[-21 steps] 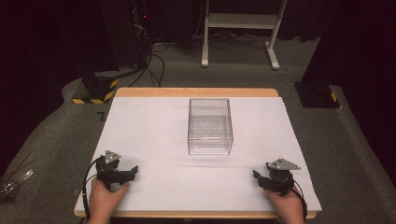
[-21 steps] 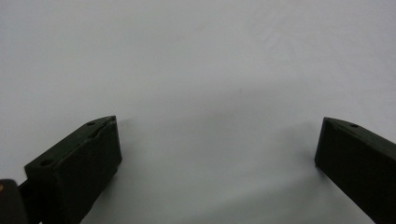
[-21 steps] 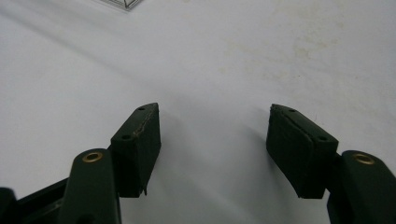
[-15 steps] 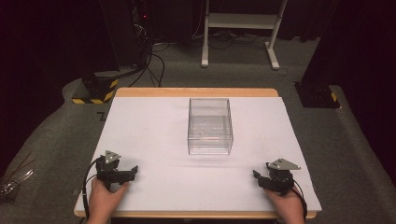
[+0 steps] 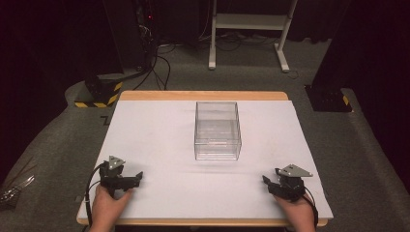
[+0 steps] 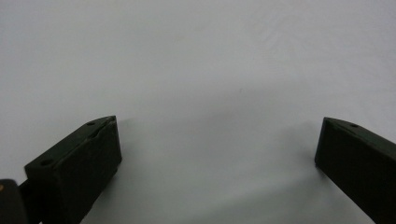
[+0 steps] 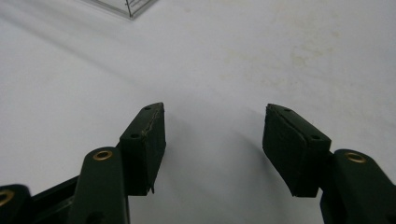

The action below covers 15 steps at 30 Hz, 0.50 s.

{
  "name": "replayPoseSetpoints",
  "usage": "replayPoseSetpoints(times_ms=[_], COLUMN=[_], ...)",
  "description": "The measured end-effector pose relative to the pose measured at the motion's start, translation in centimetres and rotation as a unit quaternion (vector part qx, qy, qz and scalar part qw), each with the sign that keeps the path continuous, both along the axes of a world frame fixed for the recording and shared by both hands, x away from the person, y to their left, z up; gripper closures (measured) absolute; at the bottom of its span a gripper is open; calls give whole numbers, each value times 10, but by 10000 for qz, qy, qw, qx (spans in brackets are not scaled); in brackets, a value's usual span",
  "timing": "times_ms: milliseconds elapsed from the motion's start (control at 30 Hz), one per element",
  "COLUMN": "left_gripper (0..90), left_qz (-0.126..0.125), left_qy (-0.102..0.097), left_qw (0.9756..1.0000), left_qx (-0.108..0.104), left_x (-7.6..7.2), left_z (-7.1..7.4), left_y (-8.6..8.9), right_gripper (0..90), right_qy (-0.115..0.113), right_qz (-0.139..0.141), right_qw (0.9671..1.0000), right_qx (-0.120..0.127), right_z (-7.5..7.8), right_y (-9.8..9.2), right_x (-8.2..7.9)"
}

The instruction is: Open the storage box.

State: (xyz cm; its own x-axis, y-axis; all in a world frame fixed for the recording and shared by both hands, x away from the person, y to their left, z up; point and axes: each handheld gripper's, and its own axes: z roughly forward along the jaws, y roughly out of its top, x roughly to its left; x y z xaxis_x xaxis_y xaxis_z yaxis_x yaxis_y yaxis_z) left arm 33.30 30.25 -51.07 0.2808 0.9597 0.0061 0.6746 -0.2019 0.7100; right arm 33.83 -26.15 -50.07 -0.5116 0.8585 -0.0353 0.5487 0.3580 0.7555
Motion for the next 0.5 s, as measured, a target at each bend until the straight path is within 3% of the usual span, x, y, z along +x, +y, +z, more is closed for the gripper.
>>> replayPoseSetpoints(times_ms=[500], left_gripper=[4], left_qz=[-1], left_qy=[7], left_qw=[10000], left_qx=[-5], left_x=[0], left_z=[0], left_y=[0], right_gripper=[450], right_qy=[-539], right_qz=[373], right_qw=[9970], right_qx=[420], right_z=[19], right_y=[24], right_x=[-10])
